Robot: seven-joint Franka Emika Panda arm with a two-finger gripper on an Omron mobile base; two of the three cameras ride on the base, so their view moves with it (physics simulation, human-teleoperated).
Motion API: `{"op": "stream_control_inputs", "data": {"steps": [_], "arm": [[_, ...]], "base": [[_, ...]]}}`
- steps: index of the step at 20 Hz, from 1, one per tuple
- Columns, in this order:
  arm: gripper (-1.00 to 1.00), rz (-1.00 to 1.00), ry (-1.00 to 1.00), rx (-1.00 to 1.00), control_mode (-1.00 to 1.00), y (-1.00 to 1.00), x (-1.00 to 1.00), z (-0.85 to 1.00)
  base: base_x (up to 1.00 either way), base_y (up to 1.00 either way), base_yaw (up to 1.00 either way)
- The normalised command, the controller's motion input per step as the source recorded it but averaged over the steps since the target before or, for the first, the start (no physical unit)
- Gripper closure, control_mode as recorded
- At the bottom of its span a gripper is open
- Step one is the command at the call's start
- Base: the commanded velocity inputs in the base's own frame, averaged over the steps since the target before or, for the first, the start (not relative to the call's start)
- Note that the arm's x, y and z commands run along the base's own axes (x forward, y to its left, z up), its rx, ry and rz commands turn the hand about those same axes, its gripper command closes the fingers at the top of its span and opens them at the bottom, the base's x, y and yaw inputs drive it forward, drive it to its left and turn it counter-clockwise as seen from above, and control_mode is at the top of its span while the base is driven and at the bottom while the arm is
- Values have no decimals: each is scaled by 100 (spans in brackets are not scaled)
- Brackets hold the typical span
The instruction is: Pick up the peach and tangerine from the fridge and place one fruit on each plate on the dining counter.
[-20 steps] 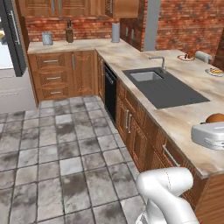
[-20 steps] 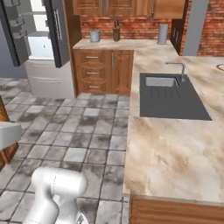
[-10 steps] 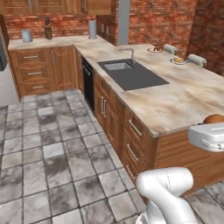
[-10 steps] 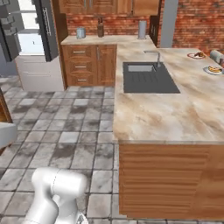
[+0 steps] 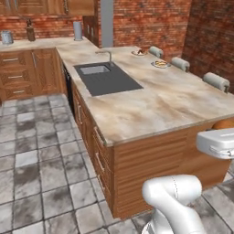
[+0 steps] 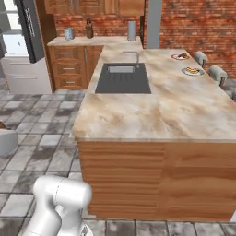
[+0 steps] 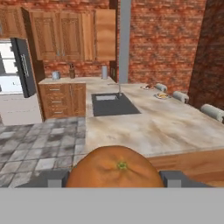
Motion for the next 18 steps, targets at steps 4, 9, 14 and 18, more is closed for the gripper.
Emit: {"op": "stream_control_inputs", "data": {"steps": [4, 9, 14, 18], "arm": [[100, 0, 0, 0, 100, 0, 0, 0], [100, 0, 0, 0, 100, 0, 0, 0], [100, 0, 0, 0, 100, 0, 0, 0], [100, 0, 0, 0, 100, 0, 0, 0]], "base": [[0, -100, 2], [0, -100, 4], [1, -100, 5], [4, -100, 8]]}}
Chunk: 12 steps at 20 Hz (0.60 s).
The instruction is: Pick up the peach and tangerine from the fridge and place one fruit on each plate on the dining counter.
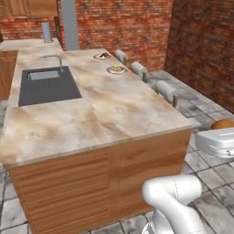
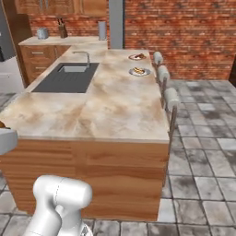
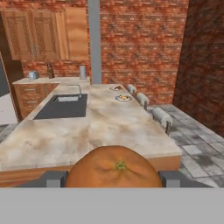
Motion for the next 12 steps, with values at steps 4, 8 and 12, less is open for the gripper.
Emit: {"op": "stream_control_inputs", "data": {"steps": [4, 8, 12], "arm": [[100, 0, 0, 0, 100, 0, 0, 0], [100, 0, 0, 0, 100, 0, 0, 0], [100, 0, 0, 0, 100, 0, 0, 0]], "base": [[7, -100, 8], [8, -100, 9], [13, -100, 9]]}}
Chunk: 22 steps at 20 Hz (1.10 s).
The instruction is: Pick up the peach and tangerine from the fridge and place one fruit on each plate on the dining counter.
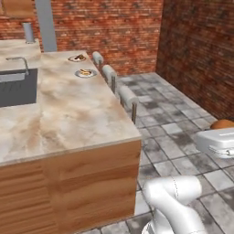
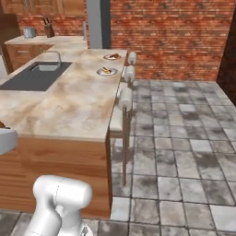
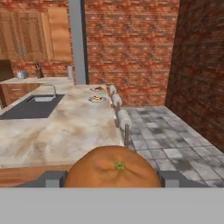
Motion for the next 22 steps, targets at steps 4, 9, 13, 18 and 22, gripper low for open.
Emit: {"op": "stream_control_inputs", "data": {"steps": [4, 9, 13, 18, 22], "arm": [[100, 0, 0, 0, 100, 0, 0, 0], [100, 0, 0, 0, 100, 0, 0, 0], [100, 0, 0, 0, 100, 0, 0, 0], [100, 0, 0, 0, 100, 0, 0, 0], [100, 0, 0, 0, 100, 0, 0, 0]], "base": [[20, -100, 11], [39, -95, 18], [68, -81, 29], [82, -58, 40], [85, -52, 44]]}}
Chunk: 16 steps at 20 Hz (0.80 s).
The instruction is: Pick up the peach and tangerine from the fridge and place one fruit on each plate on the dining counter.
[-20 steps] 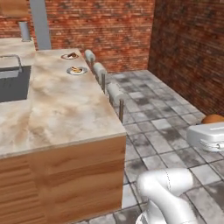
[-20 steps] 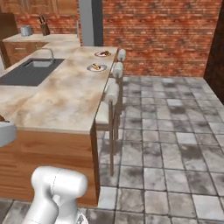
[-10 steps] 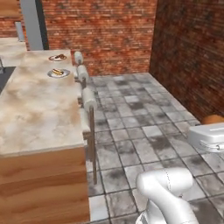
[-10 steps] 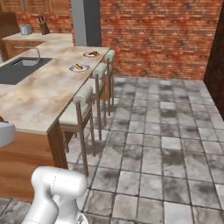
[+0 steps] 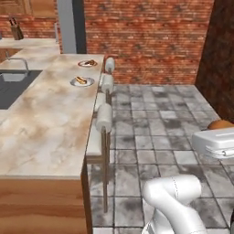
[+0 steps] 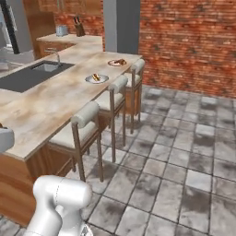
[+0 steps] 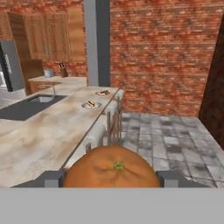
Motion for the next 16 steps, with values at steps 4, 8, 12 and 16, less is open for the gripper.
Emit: {"op": "stream_control_inputs", "data": {"steps": [4, 8, 12, 16], "arm": [[100, 0, 0, 0, 100, 0, 0, 0], [100, 0, 0, 0, 100, 0, 0, 0], [100, 0, 0, 0, 100, 0, 0, 0], [100, 0, 0, 0, 100, 0, 0, 0]], "base": [[87, -49, 46], [92, -46, 46], [89, -47, 46], [77, -54, 45]]}}
